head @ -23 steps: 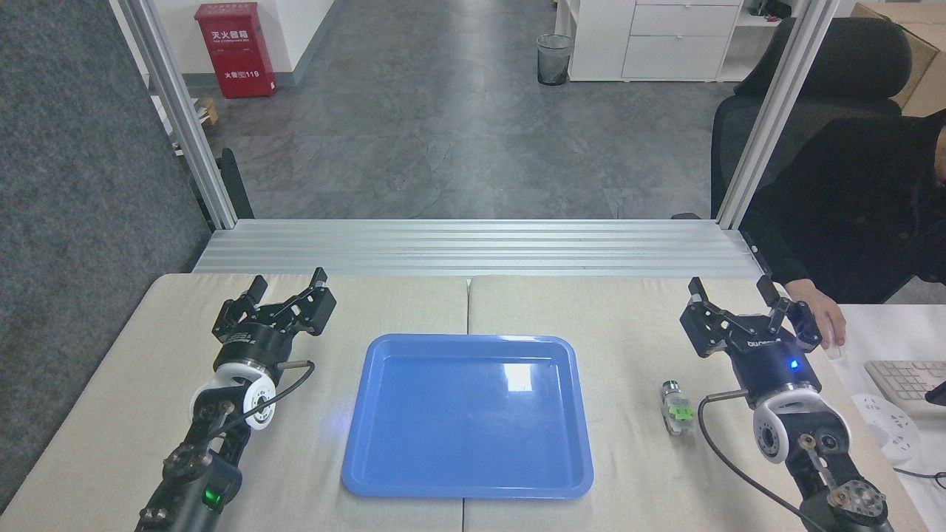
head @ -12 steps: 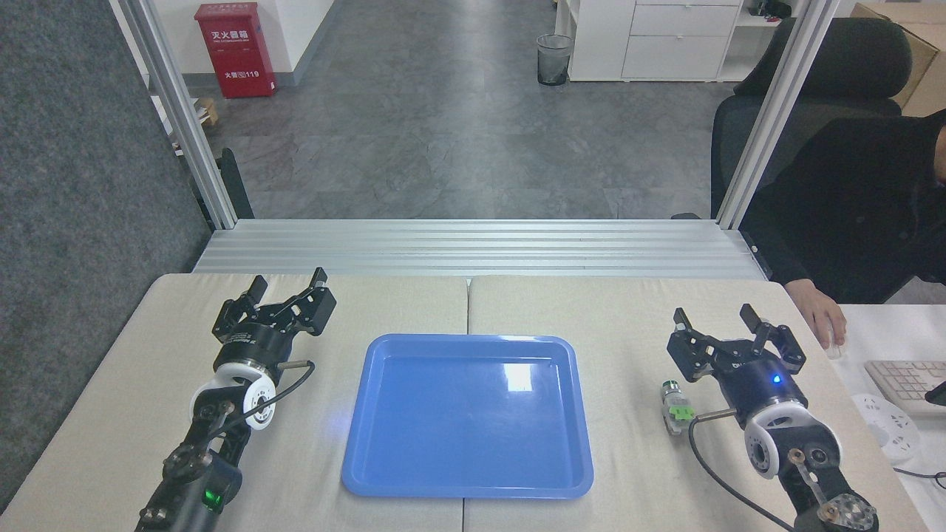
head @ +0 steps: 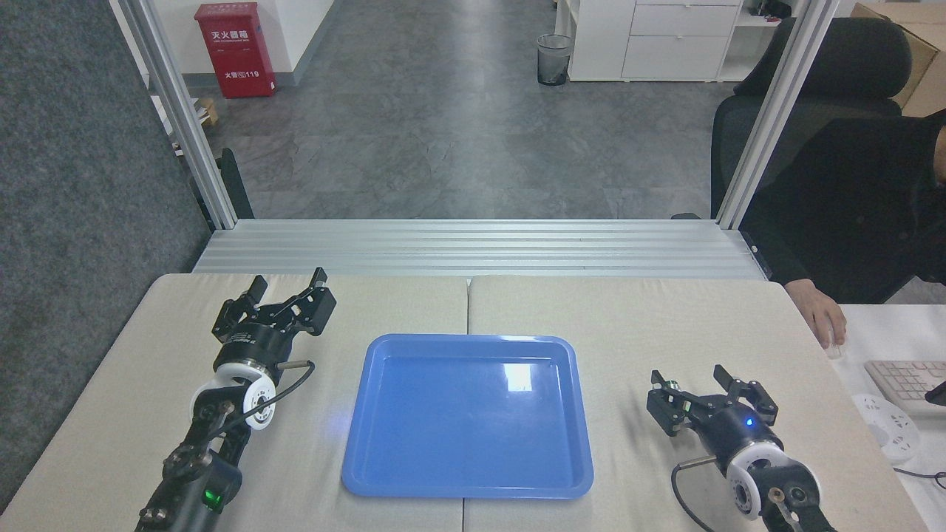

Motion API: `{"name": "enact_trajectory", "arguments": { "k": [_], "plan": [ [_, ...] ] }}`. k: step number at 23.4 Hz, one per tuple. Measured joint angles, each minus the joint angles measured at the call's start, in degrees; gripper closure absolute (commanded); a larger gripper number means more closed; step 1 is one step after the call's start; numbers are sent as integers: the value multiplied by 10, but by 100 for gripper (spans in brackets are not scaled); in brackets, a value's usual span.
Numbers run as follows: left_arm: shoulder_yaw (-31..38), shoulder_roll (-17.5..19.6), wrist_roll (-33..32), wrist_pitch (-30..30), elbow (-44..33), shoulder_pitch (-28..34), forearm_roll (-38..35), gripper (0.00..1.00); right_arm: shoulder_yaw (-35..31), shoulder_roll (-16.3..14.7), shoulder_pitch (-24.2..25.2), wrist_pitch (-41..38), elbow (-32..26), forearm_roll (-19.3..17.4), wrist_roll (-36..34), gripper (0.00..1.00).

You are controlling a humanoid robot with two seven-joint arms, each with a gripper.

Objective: Pick up switch part and place in tray
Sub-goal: 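Lower the open right gripper over the grey-green switch part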

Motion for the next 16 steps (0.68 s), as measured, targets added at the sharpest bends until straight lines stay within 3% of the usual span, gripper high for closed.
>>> {"name": "enact_trajectory", "arguments": {
  "k": [12, 14, 16],
  "plan": [
    [0, 0, 0, 0, 0, 0, 0, 0, 8, 18, 4, 4, 49, 2, 3, 4],
    [0, 0, 0, 0, 0, 0, 0, 0, 9, 20, 2, 4, 59, 2, 2, 11],
    [0, 0, 0, 0, 0, 0, 0, 0, 10, 23, 0, 4, 70, 2, 0, 32]
  ]
}}
